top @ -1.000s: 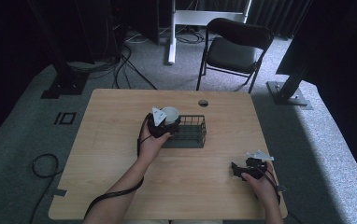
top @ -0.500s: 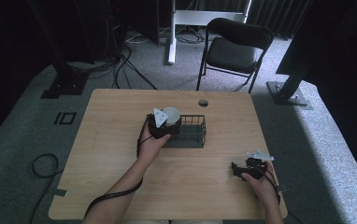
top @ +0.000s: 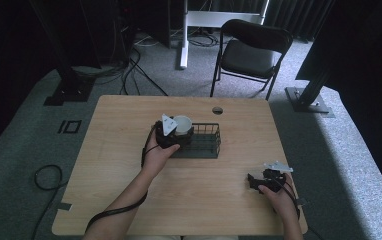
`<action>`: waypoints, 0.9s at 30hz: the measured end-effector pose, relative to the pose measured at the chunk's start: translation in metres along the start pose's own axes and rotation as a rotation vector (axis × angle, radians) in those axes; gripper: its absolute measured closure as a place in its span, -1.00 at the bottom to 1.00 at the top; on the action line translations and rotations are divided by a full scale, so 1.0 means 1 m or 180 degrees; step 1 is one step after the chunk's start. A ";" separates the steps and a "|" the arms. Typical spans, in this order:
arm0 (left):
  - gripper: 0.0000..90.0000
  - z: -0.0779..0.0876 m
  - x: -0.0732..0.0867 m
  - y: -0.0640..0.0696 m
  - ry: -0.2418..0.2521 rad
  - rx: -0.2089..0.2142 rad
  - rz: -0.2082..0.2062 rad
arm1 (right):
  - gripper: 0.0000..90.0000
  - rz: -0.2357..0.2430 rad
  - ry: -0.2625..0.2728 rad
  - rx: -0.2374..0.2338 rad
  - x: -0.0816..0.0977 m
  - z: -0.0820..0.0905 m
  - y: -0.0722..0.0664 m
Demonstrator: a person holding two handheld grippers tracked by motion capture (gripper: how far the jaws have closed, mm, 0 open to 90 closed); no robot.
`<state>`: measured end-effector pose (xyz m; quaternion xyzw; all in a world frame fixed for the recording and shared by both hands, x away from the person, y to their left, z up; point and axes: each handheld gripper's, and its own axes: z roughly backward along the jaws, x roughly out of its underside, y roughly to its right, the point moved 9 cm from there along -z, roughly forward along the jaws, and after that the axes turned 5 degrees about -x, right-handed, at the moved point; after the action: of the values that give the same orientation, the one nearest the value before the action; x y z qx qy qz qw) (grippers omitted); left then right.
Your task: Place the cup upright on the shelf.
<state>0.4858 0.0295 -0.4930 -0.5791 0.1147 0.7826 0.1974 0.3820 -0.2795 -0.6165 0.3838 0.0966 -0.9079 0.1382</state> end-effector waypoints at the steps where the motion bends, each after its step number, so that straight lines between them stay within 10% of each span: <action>1: -0.73 0.002 0.000 -0.001 -0.0006 -0.0013 -0.0033 | -0.76 0.0002 0.0000 0.0000 0.000 0.000 0.000; 27: -0.73 0.049 0.004 -0.014 0.0151 -0.0067 -0.0060 | -0.76 -0.0004 -0.0001 0.0000 0.000 0.000 0.000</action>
<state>0.4487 0.0633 -0.4808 -0.6005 0.1057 0.7680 0.1959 0.3819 -0.2794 -0.6165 0.3837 0.0968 -0.9080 0.1376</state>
